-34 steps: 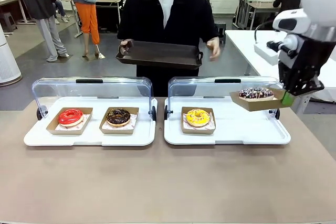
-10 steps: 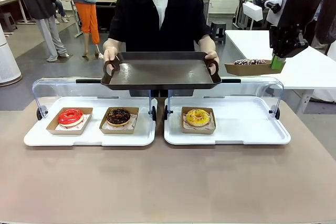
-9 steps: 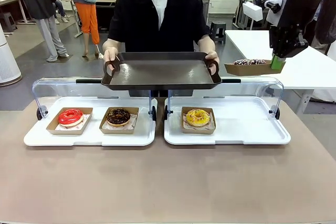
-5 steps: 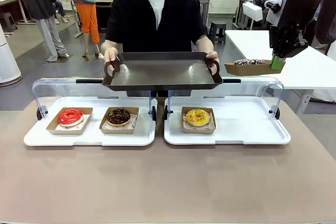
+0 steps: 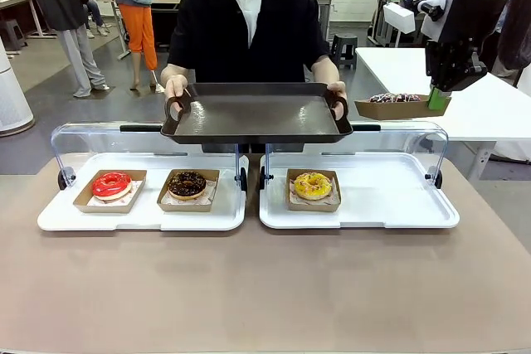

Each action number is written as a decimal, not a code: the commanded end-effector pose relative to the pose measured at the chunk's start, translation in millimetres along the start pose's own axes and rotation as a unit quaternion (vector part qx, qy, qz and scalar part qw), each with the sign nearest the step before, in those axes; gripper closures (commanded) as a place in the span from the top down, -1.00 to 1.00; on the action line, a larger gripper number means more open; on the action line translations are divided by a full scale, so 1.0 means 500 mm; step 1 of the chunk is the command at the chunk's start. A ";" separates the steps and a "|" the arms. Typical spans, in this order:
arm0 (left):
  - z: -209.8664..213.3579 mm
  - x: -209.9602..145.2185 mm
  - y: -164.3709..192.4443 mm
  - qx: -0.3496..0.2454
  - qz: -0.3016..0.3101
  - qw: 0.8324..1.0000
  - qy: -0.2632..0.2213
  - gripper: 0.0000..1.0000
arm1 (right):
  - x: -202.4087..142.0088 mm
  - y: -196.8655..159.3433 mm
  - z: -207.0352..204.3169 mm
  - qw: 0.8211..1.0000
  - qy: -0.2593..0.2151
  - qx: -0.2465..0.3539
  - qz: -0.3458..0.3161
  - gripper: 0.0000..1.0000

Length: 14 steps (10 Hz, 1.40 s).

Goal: Provide the desired donut to the person.
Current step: Place the picked Paper togo box onto the Handle tray extended by the person.

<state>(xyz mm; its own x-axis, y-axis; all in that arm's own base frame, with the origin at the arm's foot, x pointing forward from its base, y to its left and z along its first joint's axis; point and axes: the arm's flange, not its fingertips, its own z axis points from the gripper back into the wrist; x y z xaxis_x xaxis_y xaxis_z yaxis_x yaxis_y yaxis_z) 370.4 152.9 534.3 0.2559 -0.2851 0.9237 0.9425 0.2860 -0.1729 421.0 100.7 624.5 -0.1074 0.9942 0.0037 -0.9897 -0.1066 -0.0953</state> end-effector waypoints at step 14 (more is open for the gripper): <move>0.001 0.007 0.000 0.005 0.005 1.000 -0.005 1.00 | 0.344 -0.230 0.057 0.996 0.014 0.012 -0.091 -0.97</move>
<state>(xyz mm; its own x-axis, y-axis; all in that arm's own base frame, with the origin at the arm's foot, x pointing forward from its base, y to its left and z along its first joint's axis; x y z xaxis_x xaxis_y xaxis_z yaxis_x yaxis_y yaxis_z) 370.5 152.7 534.4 0.2559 -0.2857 0.9235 0.9425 0.2860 -0.1727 506.6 276.6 660.4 0.0681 0.9974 0.0214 -0.9965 0.0691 -0.0474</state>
